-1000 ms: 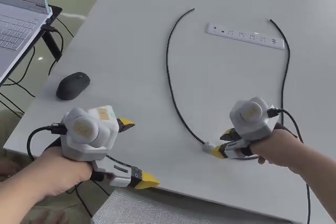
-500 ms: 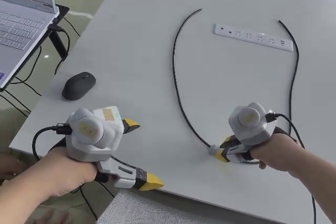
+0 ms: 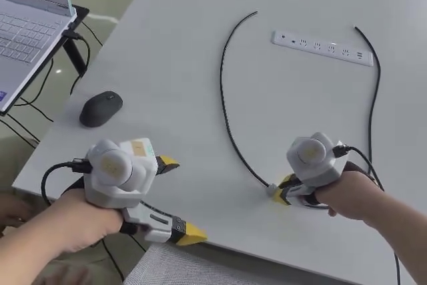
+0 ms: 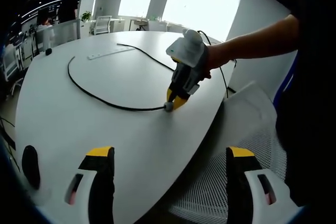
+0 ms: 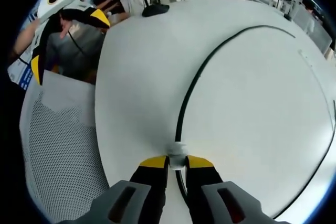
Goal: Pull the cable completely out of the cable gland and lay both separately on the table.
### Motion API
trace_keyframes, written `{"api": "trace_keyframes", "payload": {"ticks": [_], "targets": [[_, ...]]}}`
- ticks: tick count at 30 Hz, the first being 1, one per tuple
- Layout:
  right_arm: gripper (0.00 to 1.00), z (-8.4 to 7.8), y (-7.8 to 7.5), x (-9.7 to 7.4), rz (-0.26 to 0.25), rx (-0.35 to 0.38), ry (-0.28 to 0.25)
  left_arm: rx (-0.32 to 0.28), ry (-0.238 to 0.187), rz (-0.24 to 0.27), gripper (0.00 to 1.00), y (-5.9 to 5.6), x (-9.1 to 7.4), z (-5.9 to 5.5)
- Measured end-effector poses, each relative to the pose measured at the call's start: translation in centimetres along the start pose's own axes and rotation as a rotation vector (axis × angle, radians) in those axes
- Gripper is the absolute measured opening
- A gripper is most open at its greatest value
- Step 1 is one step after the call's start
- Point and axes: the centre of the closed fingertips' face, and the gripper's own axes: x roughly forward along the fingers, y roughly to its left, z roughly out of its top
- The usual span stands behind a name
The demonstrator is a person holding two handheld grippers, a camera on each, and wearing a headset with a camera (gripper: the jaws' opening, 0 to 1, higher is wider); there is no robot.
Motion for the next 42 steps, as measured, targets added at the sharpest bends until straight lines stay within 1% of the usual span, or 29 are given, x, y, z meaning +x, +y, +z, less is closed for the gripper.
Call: {"api": "trace_keyframes", "payload": {"ticks": [5,8,10,12,15,17,20,23,25,27,28,29,35,42], "targets": [[0.07,0.0,-0.1,-0.2,-0.022,-0.01,0.004,0.003,0.004,-0.016,0.87,-0.5,0.3,-0.1],[0.07,0.2,0.2,-0.7,-0.019,-0.006,-0.003,0.01,0.003,-0.024,0.87,-0.6,0.4,0.0],[0.07,0.3,0.6,-1.1,-0.014,-0.01,-0.004,0.014,-0.004,-0.026,0.87,-0.6,0.5,0.3],[0.07,0.2,0.9,-1.5,-0.013,-0.022,-0.004,0.014,-0.014,-0.031,0.87,-0.4,0.6,0.7],[0.06,0.3,1.3,-2.3,-0.017,-0.015,-0.003,0.031,-0.027,-0.046,0.88,-0.4,0.8,1.3],[0.06,0.5,1.7,-2.9,-0.017,-0.023,-0.013,0.035,-0.034,-0.053,0.88,-0.4,0.9,2.0],[0.06,0.9,2.2,-3.9,-0.024,-0.043,-0.027,0.073,-0.042,-0.072,0.87,-0.7,1.1,3.0],[0.06,1.3,2.6,-4.9,-0.035,-0.061,-0.048,0.092,-0.048,-0.088,0.87,-0.7,1.7,3.9],[0.06,1.6,3.1,-5.6,-0.039,-0.075,-0.059,0.096,-0.066,-0.105,0.88,-1.1,2.1,4.8],[0.06,1.7,3.6,-6.3,-0.039,-0.087,-0.067,0.108,-0.073,-0.123,0.87,-1.4,2.7,5.3],[0.06,1.7,3.8,-6.6,-0.04,-0.095,-0.067,0.085,-0.111,-0.149,0.87,-1.8,3.1,6.0],[0.06,1.7,4.0,-6.8,-0.042,-0.103,-0.069,0.072,-0.113,-0.151,0.87,-1.8,3.4,6.1],[0.06,2.3,5.3,-7.9,-0.049,-0.123,-0.092,0.125,-0.098,-0.184,0.84,-2.4,5.2,6.5],[0.06,2.7,6.6,-8.3,-0.047,-0.186,-0.09,0.152,-0.109,-0.223,0.79,-3.1,6.1,7.3]]}}
